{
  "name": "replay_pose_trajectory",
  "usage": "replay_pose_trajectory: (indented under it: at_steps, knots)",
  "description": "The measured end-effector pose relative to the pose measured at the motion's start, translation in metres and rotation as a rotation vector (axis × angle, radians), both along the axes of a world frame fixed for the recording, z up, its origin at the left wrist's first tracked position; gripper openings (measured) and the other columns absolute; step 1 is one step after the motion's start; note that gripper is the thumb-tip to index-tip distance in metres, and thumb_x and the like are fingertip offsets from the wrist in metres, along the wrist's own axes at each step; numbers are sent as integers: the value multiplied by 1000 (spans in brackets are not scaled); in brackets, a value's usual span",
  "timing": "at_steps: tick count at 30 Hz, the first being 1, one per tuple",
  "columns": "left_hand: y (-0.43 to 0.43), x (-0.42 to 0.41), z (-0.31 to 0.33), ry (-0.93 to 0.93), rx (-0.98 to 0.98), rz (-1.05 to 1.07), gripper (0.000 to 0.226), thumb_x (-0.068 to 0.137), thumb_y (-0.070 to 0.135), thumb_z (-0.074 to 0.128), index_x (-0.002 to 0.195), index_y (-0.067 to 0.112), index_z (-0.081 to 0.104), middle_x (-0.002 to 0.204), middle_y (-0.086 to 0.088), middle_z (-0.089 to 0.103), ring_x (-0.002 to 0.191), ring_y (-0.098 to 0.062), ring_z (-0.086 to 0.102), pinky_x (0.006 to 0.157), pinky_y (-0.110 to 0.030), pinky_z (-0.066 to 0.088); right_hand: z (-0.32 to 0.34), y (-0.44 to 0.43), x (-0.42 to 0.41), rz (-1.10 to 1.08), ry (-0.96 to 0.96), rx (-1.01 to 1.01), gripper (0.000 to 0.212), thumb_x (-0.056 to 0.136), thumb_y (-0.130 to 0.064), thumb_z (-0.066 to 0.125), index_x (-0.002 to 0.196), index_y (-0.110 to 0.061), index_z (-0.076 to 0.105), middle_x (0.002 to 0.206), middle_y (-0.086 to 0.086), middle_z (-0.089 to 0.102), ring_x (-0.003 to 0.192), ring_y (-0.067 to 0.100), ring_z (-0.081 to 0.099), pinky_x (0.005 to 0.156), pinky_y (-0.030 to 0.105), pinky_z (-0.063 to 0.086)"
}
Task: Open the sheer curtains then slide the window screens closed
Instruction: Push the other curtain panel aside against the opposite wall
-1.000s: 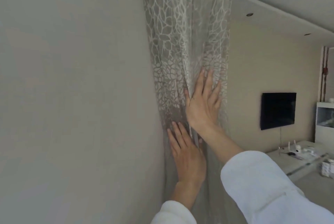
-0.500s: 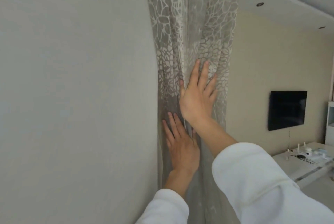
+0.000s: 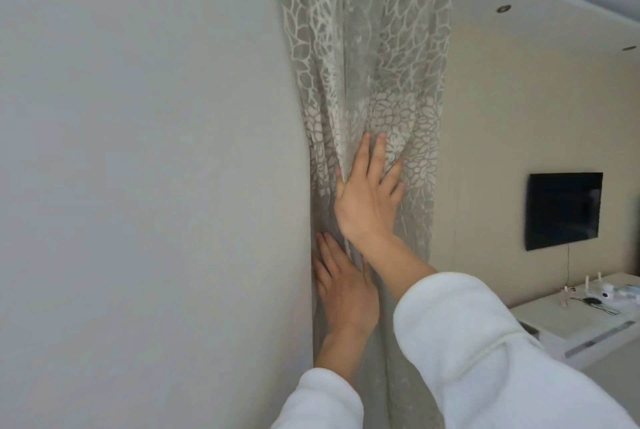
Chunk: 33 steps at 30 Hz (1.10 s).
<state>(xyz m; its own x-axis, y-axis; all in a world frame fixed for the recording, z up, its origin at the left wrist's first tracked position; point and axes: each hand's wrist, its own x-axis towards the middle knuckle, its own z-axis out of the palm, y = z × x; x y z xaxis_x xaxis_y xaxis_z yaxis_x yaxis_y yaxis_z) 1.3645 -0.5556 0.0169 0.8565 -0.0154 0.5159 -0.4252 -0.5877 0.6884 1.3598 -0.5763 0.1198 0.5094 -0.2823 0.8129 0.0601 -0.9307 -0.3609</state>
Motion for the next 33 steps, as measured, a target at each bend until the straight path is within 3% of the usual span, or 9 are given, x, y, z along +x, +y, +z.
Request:
replay_pose_trajectory:
  at_steps: [3, 6, 11, 19, 27, 33]
  knots:
    - [12, -29, -3, -38, -10, -29, 74, 94, 30, 38, 138, 7, -18, 153, -11, -14, 140, -24, -11, 115, -36, -2, -1, 4, -24, -12, 42, -1, 64, 97, -37, 29, 145, -14, -7, 155, 6, -11, 137, 45, -2, 109, 58, 9]
    - [30, -63, -10, -113, -99, -109, 83, 88, 34, 51, 140, 7, -7, 154, -12, -2, 141, -20, -2, 116, -34, 5, -6, 11, -50, -4, 68, 24, 63, 97, -40, 26, 145, -15, -5, 155, 5, -10, 137, 45, -2, 108, 58, 9]
    - [71, -125, -24, -166, 10, -57, 94, 83, 46, 52, 139, 8, -13, 153, -7, -11, 140, -17, -11, 112, -27, -6, -16, 37, -107, 28, 115, 39, 64, 96, -44, 26, 145, -17, -4, 156, 3, -10, 137, 44, -4, 108, 59, 10]
    - [138, -235, -44, -189, 114, 36, 94, 83, 43, 53, 139, 4, -10, 153, -13, -6, 141, -22, -6, 112, -29, -5, -45, 75, -214, 10, 160, 38, 68, 95, -46, 30, 145, -16, -3, 156, 4, -8, 137, 44, -6, 109, 62, 8]
    - [188, -326, -44, -231, 139, 198, 88, 84, 43, 52, 141, 4, -3, 152, -14, 6, 139, -26, 5, 112, -39, 7, -49, 111, -310, 106, 29, -33, 75, 91, -42, 44, 144, -6, 4, 154, 12, 13, 140, 36, 1, 113, 53, 9]
    - [223, -382, -48, -253, 143, 311, 90, 84, 48, 50, 141, 13, -9, 154, -7, -3, 140, -21, -7, 113, -35, -3, -56, 131, -355, 191, -33, -22, 80, 89, -45, 46, 145, -8, 2, 154, 14, 13, 138, 42, 0, 112, 55, 8]
